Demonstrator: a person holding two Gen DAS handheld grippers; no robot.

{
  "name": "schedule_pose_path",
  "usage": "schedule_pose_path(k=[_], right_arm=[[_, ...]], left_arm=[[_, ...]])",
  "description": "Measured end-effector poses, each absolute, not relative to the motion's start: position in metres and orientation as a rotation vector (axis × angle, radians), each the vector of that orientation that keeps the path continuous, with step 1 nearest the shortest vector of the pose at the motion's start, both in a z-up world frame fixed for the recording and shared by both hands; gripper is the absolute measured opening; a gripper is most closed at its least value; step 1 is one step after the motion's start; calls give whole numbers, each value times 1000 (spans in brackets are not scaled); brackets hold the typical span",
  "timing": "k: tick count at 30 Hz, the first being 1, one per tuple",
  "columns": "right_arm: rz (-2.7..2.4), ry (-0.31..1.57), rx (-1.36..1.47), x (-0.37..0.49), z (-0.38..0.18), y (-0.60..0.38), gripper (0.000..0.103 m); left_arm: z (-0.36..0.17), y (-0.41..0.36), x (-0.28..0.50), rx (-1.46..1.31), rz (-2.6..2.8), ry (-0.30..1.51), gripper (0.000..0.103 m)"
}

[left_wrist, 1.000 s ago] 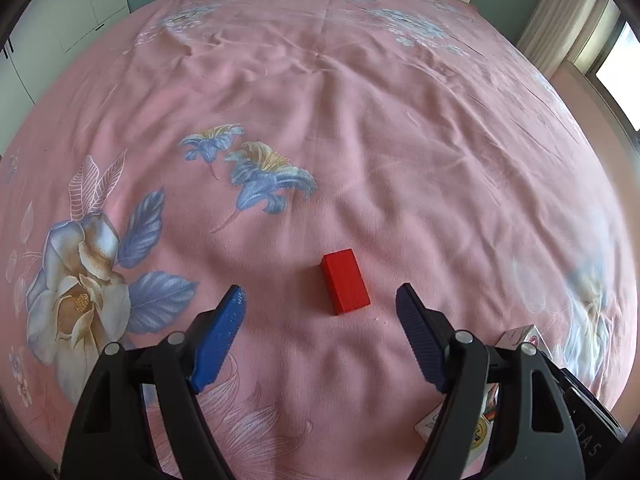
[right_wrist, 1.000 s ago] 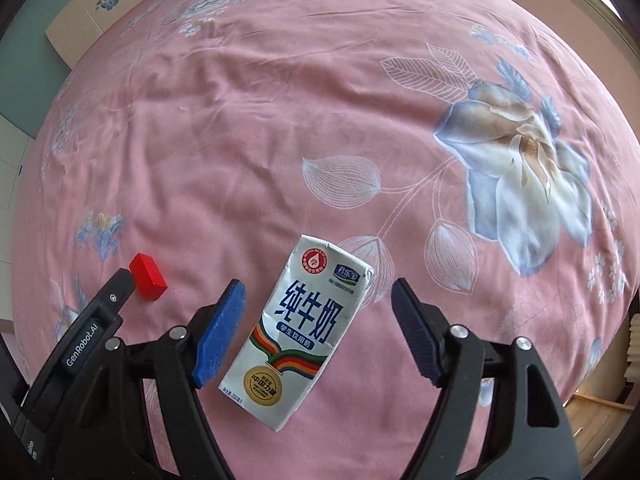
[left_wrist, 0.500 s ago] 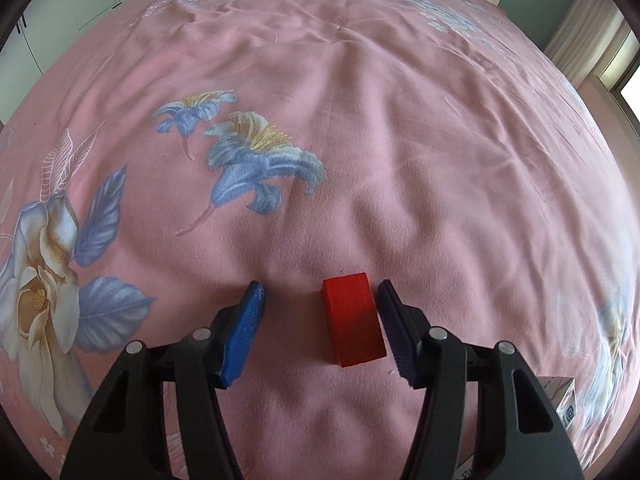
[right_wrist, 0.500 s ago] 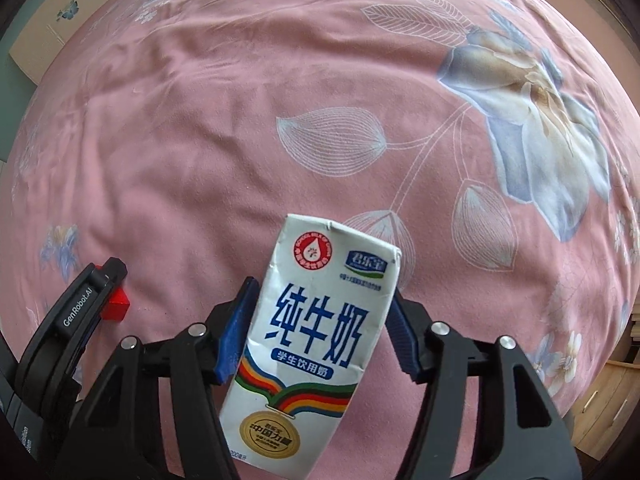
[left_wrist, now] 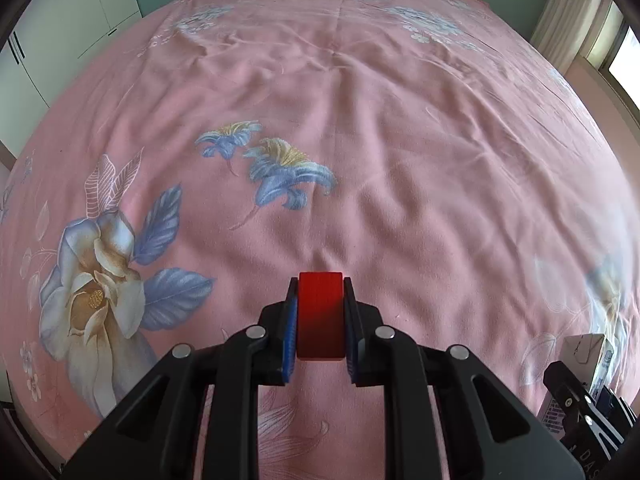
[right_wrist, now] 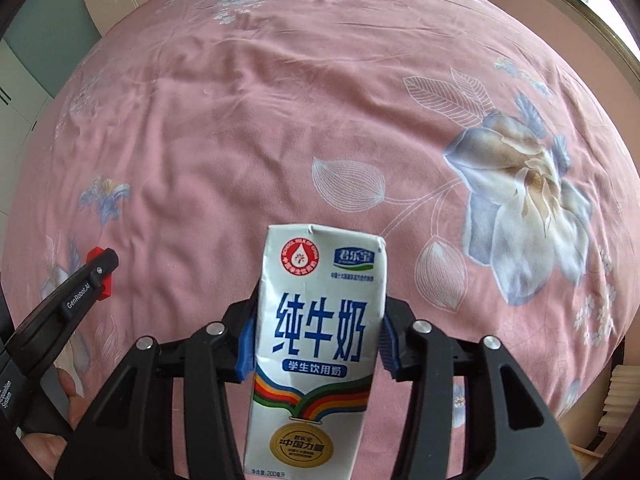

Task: Collect trash
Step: 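Carry the red block and milk carton in both tools over the trash bin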

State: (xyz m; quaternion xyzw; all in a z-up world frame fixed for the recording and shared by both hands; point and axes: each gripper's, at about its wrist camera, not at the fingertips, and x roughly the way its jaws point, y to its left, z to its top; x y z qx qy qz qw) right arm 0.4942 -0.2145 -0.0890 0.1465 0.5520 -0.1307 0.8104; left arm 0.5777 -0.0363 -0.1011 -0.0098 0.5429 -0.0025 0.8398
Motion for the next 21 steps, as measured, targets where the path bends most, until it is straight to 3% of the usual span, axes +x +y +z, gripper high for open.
schedule_pose_path(k=[21], right_arm=[[-66, 826, 71, 357, 158, -202, 49]], left_arm=[[147, -33, 381, 171, -105, 778, 22]])
